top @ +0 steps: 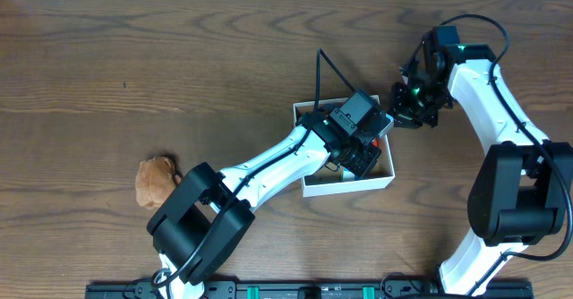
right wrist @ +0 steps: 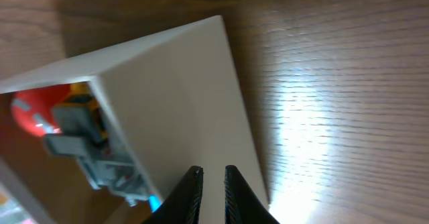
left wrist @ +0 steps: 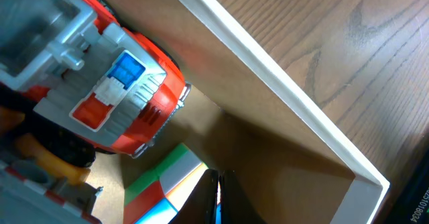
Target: Pack container
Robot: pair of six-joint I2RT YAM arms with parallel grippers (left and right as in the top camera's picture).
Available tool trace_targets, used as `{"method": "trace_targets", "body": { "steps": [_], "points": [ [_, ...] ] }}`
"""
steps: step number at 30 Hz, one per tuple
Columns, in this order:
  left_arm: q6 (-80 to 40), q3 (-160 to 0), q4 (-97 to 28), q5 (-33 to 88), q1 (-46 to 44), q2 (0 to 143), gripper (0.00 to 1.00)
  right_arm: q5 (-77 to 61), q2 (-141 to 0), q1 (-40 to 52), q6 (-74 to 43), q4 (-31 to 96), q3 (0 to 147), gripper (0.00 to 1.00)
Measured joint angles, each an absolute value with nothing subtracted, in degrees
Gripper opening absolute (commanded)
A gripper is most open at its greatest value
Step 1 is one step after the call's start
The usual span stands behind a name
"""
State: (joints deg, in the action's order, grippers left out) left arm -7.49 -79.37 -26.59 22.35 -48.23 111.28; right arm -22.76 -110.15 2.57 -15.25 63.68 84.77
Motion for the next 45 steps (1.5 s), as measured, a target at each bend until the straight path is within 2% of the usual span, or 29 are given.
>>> {"method": "trace_targets", "body": {
  "steps": [13,23,24,25,26,35,40,45],
  "points": [
    [-5.1,-79.4,-25.5,22.3,-48.2,111.3,0.06,-28.1,-110.1,1.6,-14.2,63.3,84.8,0.15],
    [-3.6,-79.4,-27.6,22.0,-47.9,111.3,0.07,-26.3,-110.1,-1.4,-14.0,63.2,84.8,0.16],
    [-3.4,-79.4,-28.4,21.7,-47.7,111.3,0.13,-25.9,-110.1,-2.1,-14.0,63.2,84.8,0.16],
    [-3.1,-79.4,-29.5,21.0,-47.4,111.3,0.24,-25.4,-110.1,-3.2,-14.0,63.2,84.8,0.16],
    [-3.0,-79.4,-30.7,20.2,-47.0,111.2,0.27,-24.9,-110.1,-4.3,-14.0,63.2,84.8,0.16],
    [-2.7,-79.3,-38.1,15.4,-44.4,109.7,0.26,-22.3,-110.1,-12.2,-13.1,65.5,84.8,0.15],
    [-2.8,-78.7,-39.9,14.0,-44.5,109.7,0.25,-22.2,-110.1,-11.3,-11.9,67.2,84.8,0.16],
    [-2.7,-78.2,-42.2,11.4,-44.4,109.7,0.2,-22.2,-110.1,-8.8,-11.2,66.8,84.5,0.16]
  ]
}}
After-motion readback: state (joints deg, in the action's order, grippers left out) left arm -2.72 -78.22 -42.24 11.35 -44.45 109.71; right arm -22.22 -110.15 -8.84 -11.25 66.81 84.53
